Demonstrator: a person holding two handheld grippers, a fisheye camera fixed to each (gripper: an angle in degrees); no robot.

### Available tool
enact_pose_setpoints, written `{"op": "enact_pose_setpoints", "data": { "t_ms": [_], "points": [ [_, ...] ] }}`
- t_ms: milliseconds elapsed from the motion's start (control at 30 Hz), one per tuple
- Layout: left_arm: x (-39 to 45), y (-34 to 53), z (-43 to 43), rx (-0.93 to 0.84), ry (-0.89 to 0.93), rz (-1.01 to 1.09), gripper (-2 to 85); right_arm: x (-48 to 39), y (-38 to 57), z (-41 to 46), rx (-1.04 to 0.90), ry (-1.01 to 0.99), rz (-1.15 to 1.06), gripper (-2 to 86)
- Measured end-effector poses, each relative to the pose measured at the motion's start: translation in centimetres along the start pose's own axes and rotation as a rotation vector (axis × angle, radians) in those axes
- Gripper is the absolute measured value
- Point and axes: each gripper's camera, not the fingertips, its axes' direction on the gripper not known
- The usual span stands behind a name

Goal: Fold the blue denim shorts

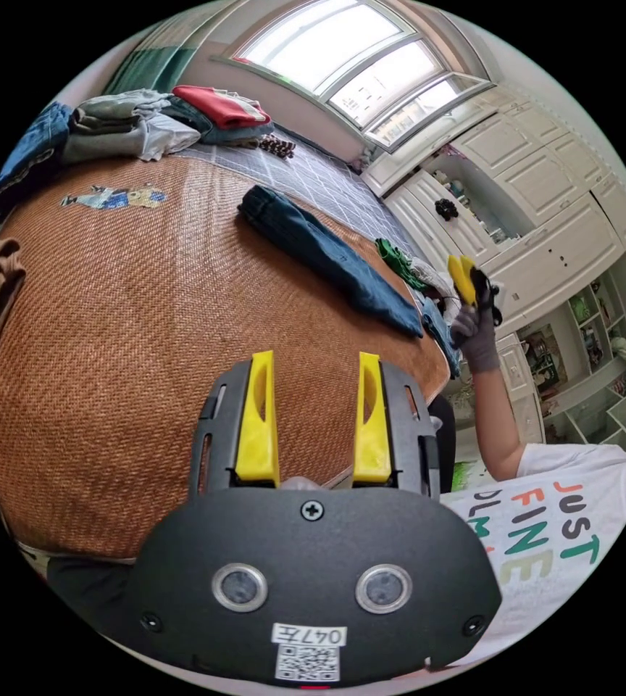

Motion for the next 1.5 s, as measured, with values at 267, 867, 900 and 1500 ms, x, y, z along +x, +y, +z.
{"op": "enact_pose_setpoints", "data": {
  "t_ms": [267,867,900,1500],
  "points": [
    [3.7,-5.2,4.1,0.031,-0.004,0.033,15.1,8.9,14.9,-7.9,0.24,-0.089,0.234,-1.2],
    [8.5,-19.6,18.4,0.002,-0.425,-0.074,4.3,13.6,19.0,-5.1,0.227,-0.162,0.387,-1.2],
    [8.6,-19.1,17.8,0.017,-0.4,-0.059,4.2,13.7,19.1,-4.9,0.22,-0.159,0.392,-1.2],
    [7.6,4.7,-7.4,0.291,-0.422,-0.071,4.4,14.1,18.7,-4.6,0.146,-0.073,0.462,-1.2]
  ]
}}
